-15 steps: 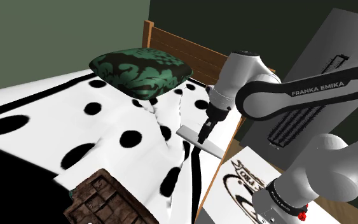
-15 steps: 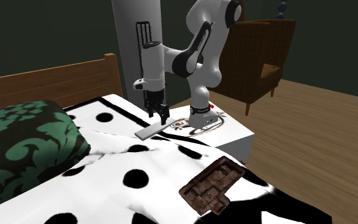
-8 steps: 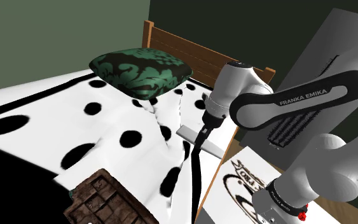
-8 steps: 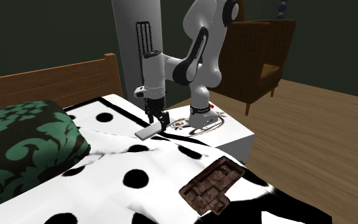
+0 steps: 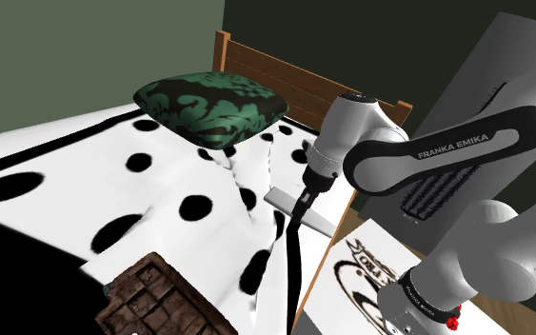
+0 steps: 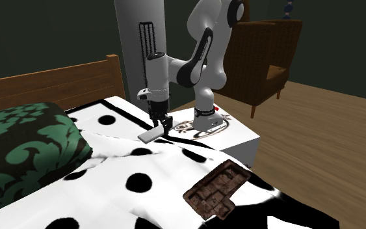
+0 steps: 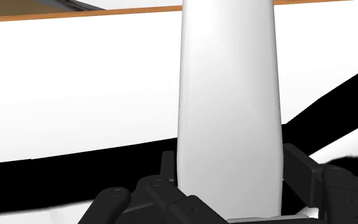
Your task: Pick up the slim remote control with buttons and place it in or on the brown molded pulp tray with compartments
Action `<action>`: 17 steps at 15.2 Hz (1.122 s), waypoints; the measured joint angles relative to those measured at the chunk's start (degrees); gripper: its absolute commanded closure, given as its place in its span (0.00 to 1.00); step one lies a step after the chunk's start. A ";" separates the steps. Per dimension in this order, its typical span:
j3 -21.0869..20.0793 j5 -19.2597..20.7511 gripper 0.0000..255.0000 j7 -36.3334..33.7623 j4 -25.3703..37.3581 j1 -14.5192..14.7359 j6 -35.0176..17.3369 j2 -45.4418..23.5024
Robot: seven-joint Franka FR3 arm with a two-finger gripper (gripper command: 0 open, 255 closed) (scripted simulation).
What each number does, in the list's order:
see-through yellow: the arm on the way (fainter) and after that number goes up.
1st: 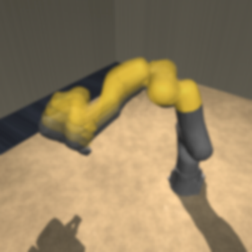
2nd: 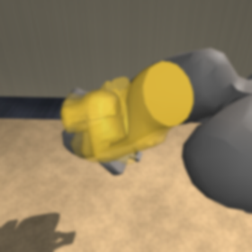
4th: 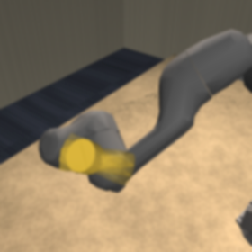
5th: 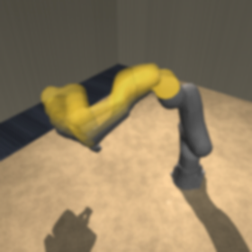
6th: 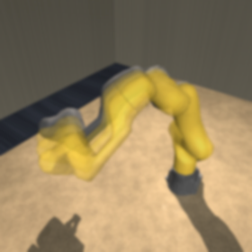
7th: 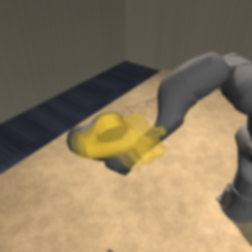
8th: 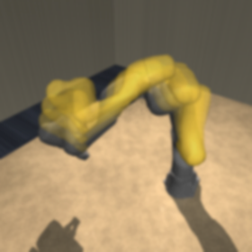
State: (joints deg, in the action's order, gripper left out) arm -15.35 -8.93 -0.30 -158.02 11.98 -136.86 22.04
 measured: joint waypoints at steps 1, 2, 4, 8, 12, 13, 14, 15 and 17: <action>0.00 0.00 1.00 0.00 -0.01 -0.01 -0.01 -0.02; 0.00 0.00 1.00 0.01 -0.01 -0.01 -0.01 -0.02; 0.01 0.00 1.00 0.00 -0.01 -0.01 -0.01 -0.02; 0.01 0.00 1.00 0.00 -0.01 -0.01 -0.01 -0.03; 0.26 -0.12 1.00 0.08 0.48 0.15 2.18 1.69; 0.37 -0.09 1.00 0.11 0.96 0.16 3.28 2.32; 0.59 -0.07 1.00 0.28 1.18 0.15 4.27 3.10; 0.72 0.02 1.00 0.34 1.68 0.09 5.07 3.39; 0.76 -0.01 1.00 0.14 2.53 0.22 6.90 4.39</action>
State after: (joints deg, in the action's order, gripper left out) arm -14.59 -8.95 -0.16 -155.49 12.21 -129.97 26.43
